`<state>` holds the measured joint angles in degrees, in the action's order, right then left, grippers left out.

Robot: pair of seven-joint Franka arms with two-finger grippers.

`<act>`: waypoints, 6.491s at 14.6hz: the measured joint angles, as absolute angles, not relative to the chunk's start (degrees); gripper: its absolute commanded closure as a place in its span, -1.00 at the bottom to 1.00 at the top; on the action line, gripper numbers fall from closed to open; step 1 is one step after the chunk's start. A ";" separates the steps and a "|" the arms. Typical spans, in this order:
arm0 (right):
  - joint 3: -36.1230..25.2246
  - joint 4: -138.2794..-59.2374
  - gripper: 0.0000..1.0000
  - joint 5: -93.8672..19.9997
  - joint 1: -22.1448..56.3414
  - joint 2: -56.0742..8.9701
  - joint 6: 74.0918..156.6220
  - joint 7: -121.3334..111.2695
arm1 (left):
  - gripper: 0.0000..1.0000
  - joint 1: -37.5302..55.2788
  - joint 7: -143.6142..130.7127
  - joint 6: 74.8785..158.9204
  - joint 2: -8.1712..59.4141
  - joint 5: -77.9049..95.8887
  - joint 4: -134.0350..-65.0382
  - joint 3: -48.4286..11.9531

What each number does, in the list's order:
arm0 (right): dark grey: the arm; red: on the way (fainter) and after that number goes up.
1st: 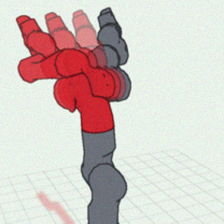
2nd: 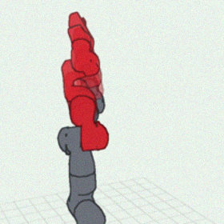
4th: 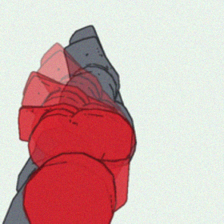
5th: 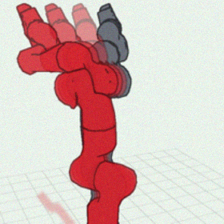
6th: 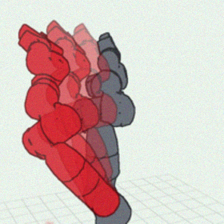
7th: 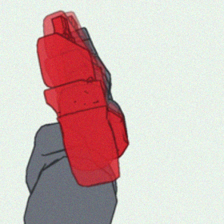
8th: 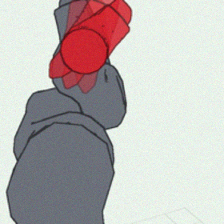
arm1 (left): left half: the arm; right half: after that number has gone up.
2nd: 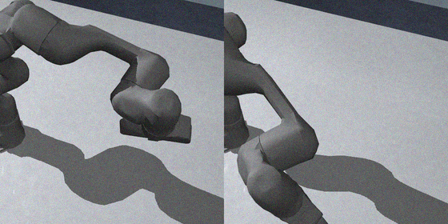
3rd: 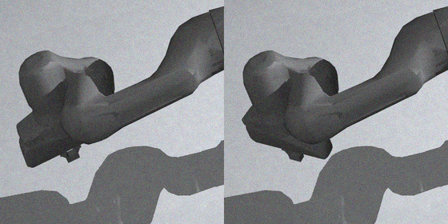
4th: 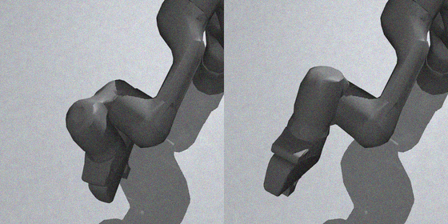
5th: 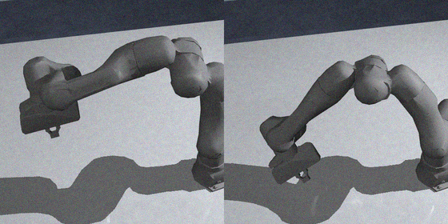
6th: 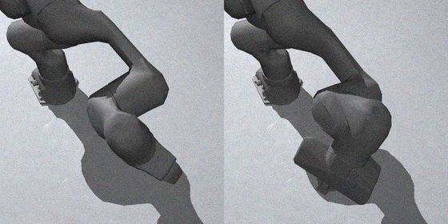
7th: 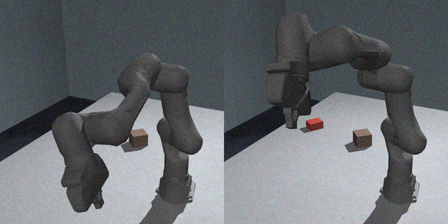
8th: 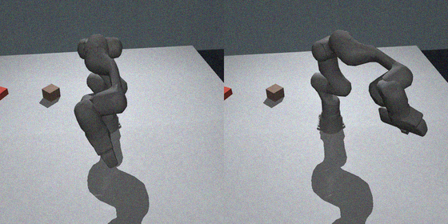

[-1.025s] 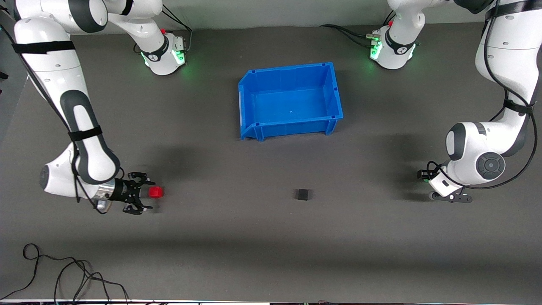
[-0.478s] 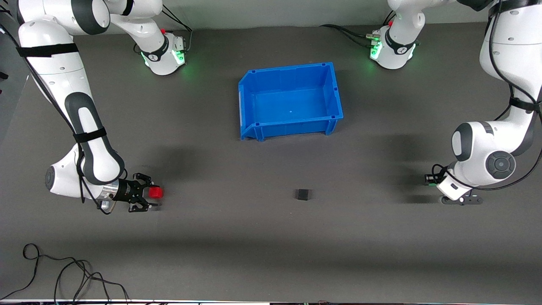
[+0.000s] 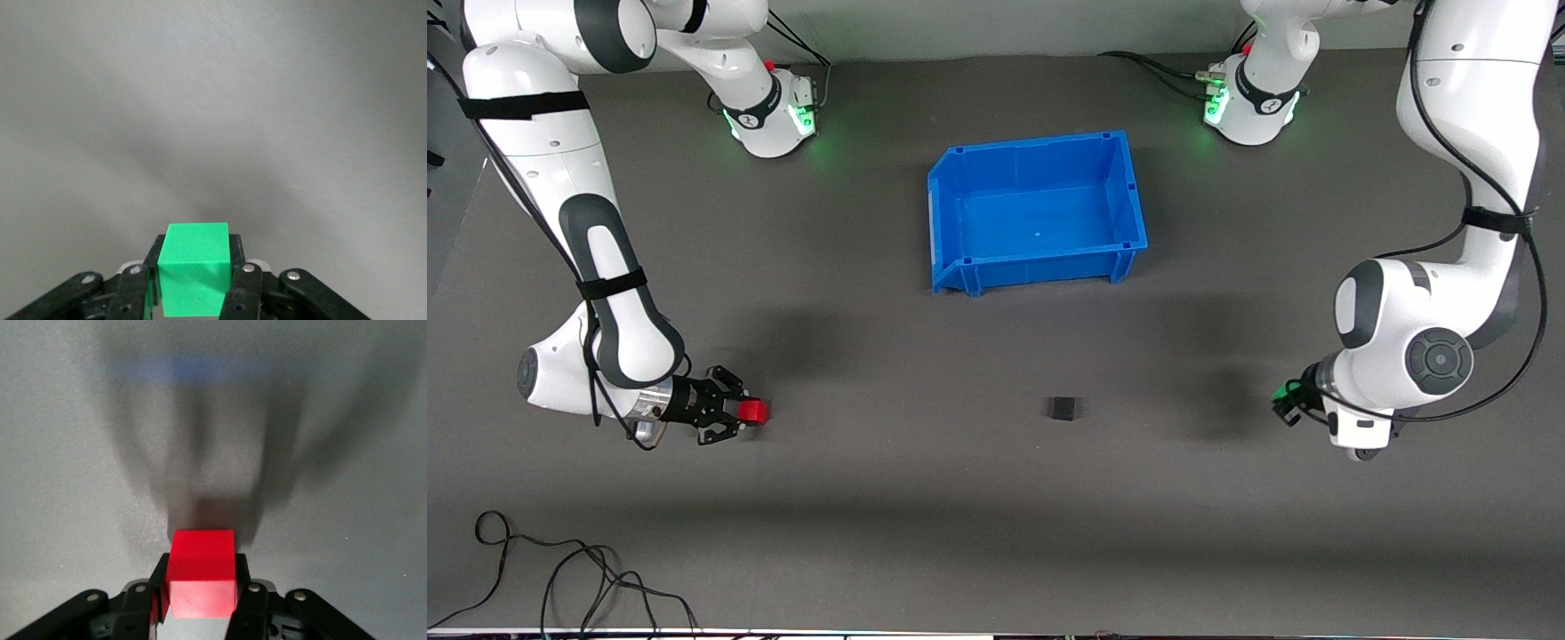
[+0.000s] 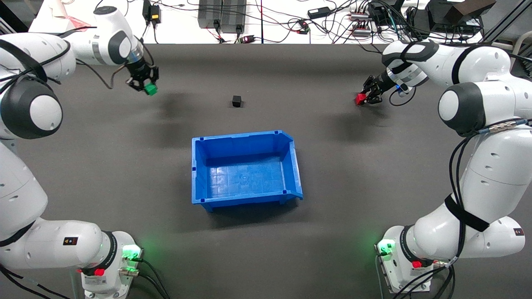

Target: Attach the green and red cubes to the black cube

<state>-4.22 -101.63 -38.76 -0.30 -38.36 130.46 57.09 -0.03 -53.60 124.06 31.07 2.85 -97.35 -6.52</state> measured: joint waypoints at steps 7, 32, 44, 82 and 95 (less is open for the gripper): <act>-3.55 -96.38 0.64 -39.44 7.61 -36.10 127.29 68.26 | 1.00 8.13 -79.98 124.34 36.91 8.16 -91.13 -7.05; -3.87 -73.24 0.67 -32.32 39.49 -56.41 147.94 119.11 | 1.00 22.30 -107.13 138.66 48.65 7.50 -84.55 -6.30; -3.95 -67.73 0.65 -30.12 42.97 -61.72 150.67 121.49 | -0.39 23.19 -107.15 138.66 48.95 7.45 -84.22 -6.59; -18.73 -66.41 -1.00 -14.97 36.66 -32.03 98.43 70.38 | -1.00 -4.76 -1.71 96.18 0.13 -1.62 -98.48 -4.55; -8.86 -87.19 -1.00 -0.52 11.78 -4.66 92.72 15.97 | -1.00 -4.07 -0.74 92.61 0.95 -0.99 -93.86 -4.72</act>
<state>-8.86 -87.19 -0.52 11.78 -4.66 92.72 15.97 -4.07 -0.74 92.61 0.95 -0.99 -93.86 -4.72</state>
